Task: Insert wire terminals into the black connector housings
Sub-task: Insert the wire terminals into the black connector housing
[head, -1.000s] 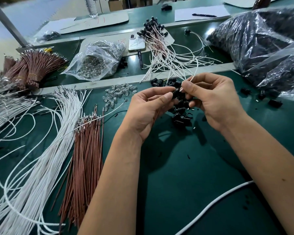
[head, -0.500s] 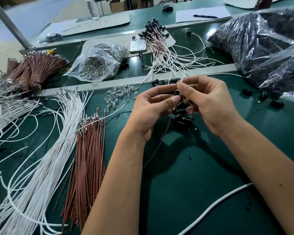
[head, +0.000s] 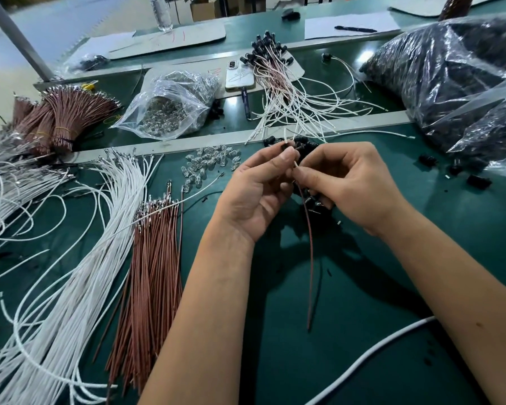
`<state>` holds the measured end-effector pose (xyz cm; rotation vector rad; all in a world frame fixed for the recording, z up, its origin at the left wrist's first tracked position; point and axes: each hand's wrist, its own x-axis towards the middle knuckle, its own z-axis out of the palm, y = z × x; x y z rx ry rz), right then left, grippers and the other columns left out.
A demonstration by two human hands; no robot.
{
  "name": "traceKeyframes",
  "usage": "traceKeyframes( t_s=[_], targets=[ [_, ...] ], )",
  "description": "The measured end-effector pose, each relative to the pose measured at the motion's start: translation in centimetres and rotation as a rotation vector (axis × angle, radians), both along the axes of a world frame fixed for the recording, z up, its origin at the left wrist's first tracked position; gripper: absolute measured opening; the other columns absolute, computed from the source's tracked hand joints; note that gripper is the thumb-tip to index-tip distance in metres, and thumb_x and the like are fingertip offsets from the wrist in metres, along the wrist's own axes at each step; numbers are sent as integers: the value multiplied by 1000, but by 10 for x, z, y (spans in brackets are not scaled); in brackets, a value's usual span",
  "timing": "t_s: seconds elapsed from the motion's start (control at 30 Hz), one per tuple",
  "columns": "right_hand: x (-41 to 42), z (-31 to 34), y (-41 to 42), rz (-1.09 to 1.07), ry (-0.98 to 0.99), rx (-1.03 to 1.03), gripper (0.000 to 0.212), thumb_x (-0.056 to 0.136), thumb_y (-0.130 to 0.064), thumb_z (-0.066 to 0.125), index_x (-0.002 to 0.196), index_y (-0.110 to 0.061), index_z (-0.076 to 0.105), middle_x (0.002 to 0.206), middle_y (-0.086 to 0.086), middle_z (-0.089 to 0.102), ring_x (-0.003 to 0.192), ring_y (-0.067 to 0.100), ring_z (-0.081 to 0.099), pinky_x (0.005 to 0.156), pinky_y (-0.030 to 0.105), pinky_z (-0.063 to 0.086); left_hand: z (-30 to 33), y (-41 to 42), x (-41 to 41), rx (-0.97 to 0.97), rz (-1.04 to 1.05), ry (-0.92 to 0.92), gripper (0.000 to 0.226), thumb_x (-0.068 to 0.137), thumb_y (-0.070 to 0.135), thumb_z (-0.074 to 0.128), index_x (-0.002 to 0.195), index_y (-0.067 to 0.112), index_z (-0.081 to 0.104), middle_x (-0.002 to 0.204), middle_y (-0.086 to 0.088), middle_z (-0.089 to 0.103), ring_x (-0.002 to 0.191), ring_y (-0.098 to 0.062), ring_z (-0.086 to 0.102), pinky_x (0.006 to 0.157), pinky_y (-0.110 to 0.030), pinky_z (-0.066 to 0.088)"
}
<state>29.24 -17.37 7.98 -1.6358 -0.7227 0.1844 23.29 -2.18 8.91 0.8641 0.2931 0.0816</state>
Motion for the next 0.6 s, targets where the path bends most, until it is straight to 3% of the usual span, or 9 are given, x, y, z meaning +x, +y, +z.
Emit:
traceKeyframes(
  t_s=[0.1, 0.2, 0.27, 0.33, 0.4, 0.5, 0.6],
  targets=[
    [2, 7, -8, 231, 40, -109, 14, 89, -9, 79, 79, -3, 71, 61, 20, 59, 45, 11, 46, 42, 21, 37, 3, 5, -2, -53, 68, -47, 22, 72, 13, 70, 94, 13, 70, 79, 1, 72, 64, -7, 62, 55, -14, 46],
    [2, 14, -16, 612, 127, -304, 13, 88, -10, 75, 75, -11, 71, 59, 0, 61, 48, 5, 50, 42, 18, 38, 7, 12, -7, -131, 80, -154, 22, 78, 18, 67, 99, 13, 67, 84, 2, 68, 68, -8, 61, 64, -16, 47],
    [-1, 15, -18, 789, 155, -406, 13, 89, -12, 74, 77, -14, 72, 63, -4, 65, 52, 2, 54, 43, 17, 39, 9, 15, -10, -164, 73, -238, 20, 80, 16, 65, 100, 12, 67, 86, 0, 67, 70, -9, 59, 66, -16, 47],
    [-4, 13, -15, 752, 191, -346, 10, 90, -17, 74, 88, -8, 75, 70, -1, 68, 55, 5, 55, 41, 17, 38, 11, 14, -13, -126, 45, -294, 16, 80, 14, 66, 95, 12, 71, 86, -1, 67, 70, -9, 57, 66, -17, 44],
    [-7, 8, -8, 573, 252, -160, 25, 91, -25, 73, 99, -1, 74, 71, 2, 67, 56, 9, 53, 38, 17, 35, 11, 10, -12, -28, 22, -301, 13, 79, 8, 67, 90, 12, 73, 82, -3, 68, 65, -11, 56, 58, -19, 44],
    [-7, 5, 0, 357, 261, 13, 29, 89, -33, 71, 88, -5, 77, 61, 4, 60, 48, 10, 49, 36, 17, 30, 10, 4, -9, 67, 52, -238, 17, 74, 5, 69, 91, 8, 70, 80, -5, 67, 57, -11, 55, 48, -20, 44],
    [-3, 7, -7, 401, 225, -45, 25, 92, -31, 68, 85, -11, 81, 62, 7, 64, 48, 12, 52, 36, 17, 30, 8, 4, -7, 25, 125, -204, 20, 69, 4, 72, 89, 7, 70, 82, -5, 69, 62, -9, 60, 54, -17, 47]
  ],
)
